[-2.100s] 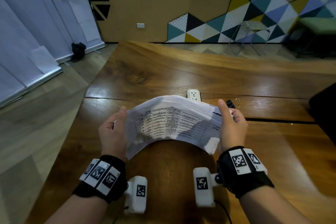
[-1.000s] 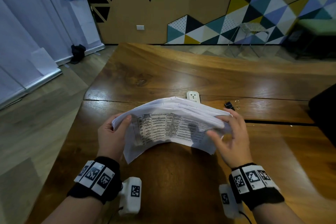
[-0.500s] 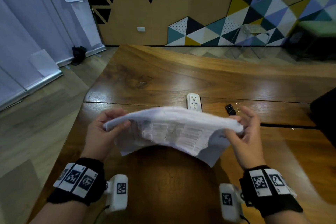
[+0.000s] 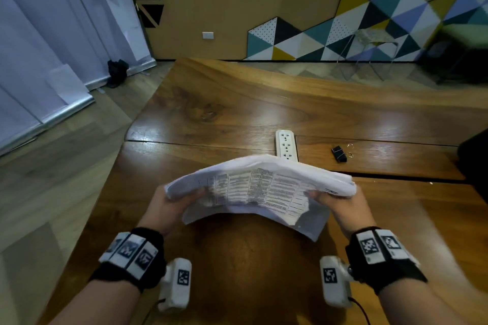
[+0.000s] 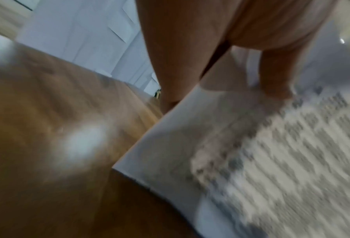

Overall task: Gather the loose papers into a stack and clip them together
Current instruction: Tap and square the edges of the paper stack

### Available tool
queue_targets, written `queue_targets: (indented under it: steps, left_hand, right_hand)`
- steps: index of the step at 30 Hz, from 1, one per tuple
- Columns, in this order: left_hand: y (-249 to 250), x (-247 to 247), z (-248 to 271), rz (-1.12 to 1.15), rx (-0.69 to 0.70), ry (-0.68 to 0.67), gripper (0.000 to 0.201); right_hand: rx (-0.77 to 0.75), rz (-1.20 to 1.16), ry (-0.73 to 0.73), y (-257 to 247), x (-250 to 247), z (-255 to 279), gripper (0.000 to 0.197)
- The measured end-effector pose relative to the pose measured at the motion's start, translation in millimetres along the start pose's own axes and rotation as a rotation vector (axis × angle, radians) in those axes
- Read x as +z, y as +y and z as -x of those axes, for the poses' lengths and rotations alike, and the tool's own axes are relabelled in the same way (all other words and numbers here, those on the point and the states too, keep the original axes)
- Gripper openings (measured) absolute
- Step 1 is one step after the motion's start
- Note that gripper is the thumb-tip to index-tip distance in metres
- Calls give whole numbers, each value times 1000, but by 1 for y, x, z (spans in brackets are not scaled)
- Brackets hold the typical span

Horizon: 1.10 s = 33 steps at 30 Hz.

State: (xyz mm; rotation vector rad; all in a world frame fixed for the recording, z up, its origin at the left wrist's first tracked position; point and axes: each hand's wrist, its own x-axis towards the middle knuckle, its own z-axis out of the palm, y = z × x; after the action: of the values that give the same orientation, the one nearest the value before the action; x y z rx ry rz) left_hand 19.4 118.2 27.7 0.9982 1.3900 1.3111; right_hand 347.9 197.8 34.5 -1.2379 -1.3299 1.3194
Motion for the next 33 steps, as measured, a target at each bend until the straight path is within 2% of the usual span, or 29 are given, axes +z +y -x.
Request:
queue_targets:
  steps: [2, 4, 6, 9, 12, 15, 18, 22, 24, 28, 31, 33]
  left_hand:
    - [-4, 5, -4, -39, -16, 58, 58]
    - [-2, 2, -7, -18, 26, 75, 52]
    - [1, -6, -8, 20, 56, 44, 52]
    - [-2, -4, -7, 14, 20, -3, 63]
    - [-1, 4, -9, -15, -3, 42, 58]
    - [3, -5, -7, 5, 36, 43, 54]
    - [1, -10, 0, 43, 24, 16, 67]
    - [2, 7, -3, -15, 58, 10, 34]
    - [10, 6, -6, -31, 83, 1, 36]
    - [12, -6, -7, 7, 80, -13, 52]
    - [0, -1, -11, -3, 46, 26, 42]
    - [0, 5, -13, 0, 13, 49, 33]
  right_hand:
    - [10, -43, 14, -2, 8, 0, 38]
    - [-36, -73, 8, -9, 6, -1, 39]
    - [-55, -113, 11, -11, 0, -2, 48]
    - [0, -102, 37, -3, 0, -5, 58]
    - [3, -60, 50, -7, 8, -7, 40]
    - [-50, -90, 22, -16, 1, -5, 38]
    - [-77, -69, -8, -11, -5, -1, 37]
    - [-23, -77, 25, -8, 6, -2, 31]
    - [-42, -119, 44, -15, 6, -4, 32]
    - [-76, -129, 14, -20, -5, -2, 36]
    - [-7, -110, 29, -7, 0, -4, 43]
    - [17, -82, 43, -7, 7, -6, 40]
